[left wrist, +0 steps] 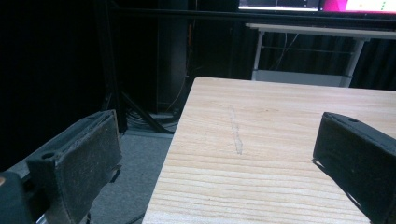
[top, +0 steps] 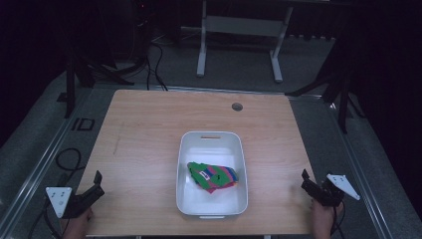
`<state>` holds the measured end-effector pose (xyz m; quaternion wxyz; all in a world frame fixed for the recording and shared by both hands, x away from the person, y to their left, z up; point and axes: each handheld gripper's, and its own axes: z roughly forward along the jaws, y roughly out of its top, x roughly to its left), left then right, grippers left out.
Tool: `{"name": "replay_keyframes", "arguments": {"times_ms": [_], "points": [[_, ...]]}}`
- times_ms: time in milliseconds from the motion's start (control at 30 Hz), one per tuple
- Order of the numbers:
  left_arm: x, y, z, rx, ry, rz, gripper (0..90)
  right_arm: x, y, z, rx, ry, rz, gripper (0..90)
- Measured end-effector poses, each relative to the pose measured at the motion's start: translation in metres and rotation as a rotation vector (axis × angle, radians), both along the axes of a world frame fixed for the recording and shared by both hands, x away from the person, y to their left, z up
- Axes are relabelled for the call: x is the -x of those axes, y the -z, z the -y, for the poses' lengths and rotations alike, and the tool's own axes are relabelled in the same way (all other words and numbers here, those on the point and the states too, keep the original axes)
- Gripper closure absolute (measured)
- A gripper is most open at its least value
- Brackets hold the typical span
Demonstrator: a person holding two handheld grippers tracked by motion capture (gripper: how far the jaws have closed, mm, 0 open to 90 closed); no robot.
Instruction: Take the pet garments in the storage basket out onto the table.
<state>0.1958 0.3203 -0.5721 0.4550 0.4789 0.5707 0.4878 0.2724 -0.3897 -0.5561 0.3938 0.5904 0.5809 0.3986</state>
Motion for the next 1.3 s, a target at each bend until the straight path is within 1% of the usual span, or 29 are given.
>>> {"name": "replay_keyframes", "arguments": {"times_ms": [67, 167, 233, 333, 400, 433, 500, 533, 567, 600, 633, 700, 733, 767, 833, 900, 967, 1000, 1033, 1100, 1133, 1200, 1233, 1300], "points": [[0.000, 0.000, 0.000, 0.000, 0.001, 0.000, 1.4, 0.000, 0.000, 0.000, 0.002, 0.006, 0.004, 10.9], [0.000, 0.000, 0.000, 0.001, 0.000, 0.000, 1.4, 0.001, 0.000, 0.001, -0.013, 0.003, 0.007, 10.9], [0.000, 0.000, 0.000, 0.000, 0.001, 0.000, 1.4, 0.000, 0.000, 0.002, -0.043, -0.032, -0.011, 10.9], [0.000, 0.000, 0.000, 0.001, 0.001, 0.001, 1.4, 0.000, -0.001, -0.002, -0.014, -0.063, -0.017, 10.9], [0.000, 0.000, 0.000, 0.002, 0.001, 0.001, 1.4, 0.000, -0.001, -0.005, 0.016, -0.087, -0.022, 10.9], [0.000, 0.000, 0.000, 0.001, 0.001, 0.001, 1.4, 0.000, -0.002, -0.006, 0.021, -0.098, -0.032, 10.9], [0.000, 0.000, 0.000, 0.002, 0.002, 0.001, 1.4, -0.001, -0.001, -0.007, 0.031, -0.095, -0.050, 10.9], [0.000, 0.000, 0.000, 0.002, 0.001, 0.002, 1.4, -0.002, 0.000, -0.006, 0.027, -0.102, -0.052, 10.9], [0.000, 0.000, 0.000, 0.002, 0.001, 0.001, 1.4, -0.003, 0.000, -0.006, 0.018, -0.109, -0.065, 11.3], [0.000, 0.000, 0.000, 0.001, 0.001, 0.001, 1.4, -0.006, 0.000, -0.005, 0.010, -0.118, -0.096, 11.5], [0.000, 0.000, 0.000, 0.000, 0.002, 0.000, 1.4, -0.007, 0.000, -0.004, 0.003, -0.128, -0.112, 11.5], [0.000, 0.000, 0.000, -0.001, 0.003, -0.003, 1.4, -0.011, 0.001, -0.001, -0.032, -0.167, -0.156, 11.5], [0.000, 0.000, 0.000, 0.002, 0.002, -0.002, 1.4, -0.015, 0.000, 0.001, -0.051, -0.198, -0.198, 11.5], [0.000, 0.000, -0.001, 0.004, 0.003, -0.001, 1.4, -0.016, -0.001, 0.003, -0.052, -0.211, -0.218, 11.5], [0.000, 0.000, -0.001, 0.004, 0.003, 0.001, 1.4, -0.017, -0.002, 0.006, -0.030, -0.235, -0.242, 11.5], [0.000, 0.000, -0.001, 0.003, 0.004, -0.001, 1.4, -0.017, -0.002, 0.011, -0.015, -0.279, -0.270, 12.3], [0.000, 0.000, -0.001, 0.004, 0.005, -0.002, 1.4, -0.017, -0.001, 0.016, 0.007, -0.347, -0.299, 12.8], [0.000, 0.000, -0.001, 0.005, 0.005, -0.002, 1.4, -0.017, 0.000, 0.019, 0.019, -0.399, -0.309, 13.2], [0.000, 0.000, -0.001, 0.006, 0.006, -0.002, 1.4, -0.018, 0.000, 0.022, 0.027, -0.436, -0.321, 13.3], [0.000, 0.000, -0.001, 0.006, 0.004, -0.002, 1.4, -0.018, 0.001, 0.027, 0.037, -0.569, -0.351, 13.5], [0.000, 0.000, -0.001, 0.006, 0.005, -0.003, 1.4, -0.018, 0.002, 0.028, 0.056, -0.631, -0.365, 13.5], [0.000, 0.000, -0.001, 0.005, 0.005, -0.002, 1.4, -0.016, 0.001, 0.028, 0.079, -0.742, -0.400, 13.5], [0.000, 0.000, -0.001, 0.005, 0.004, -0.002, 1.4, -0.015, 0.000, 0.027, 0.089, -0.789, -0.419, 13.5], [0.000, 0.000, -0.001, 0.005, 0.004, -0.002, 1.3, -0.014, -0.002, 0.023, 0.107, -0.861, -0.453, 13.5]]}}
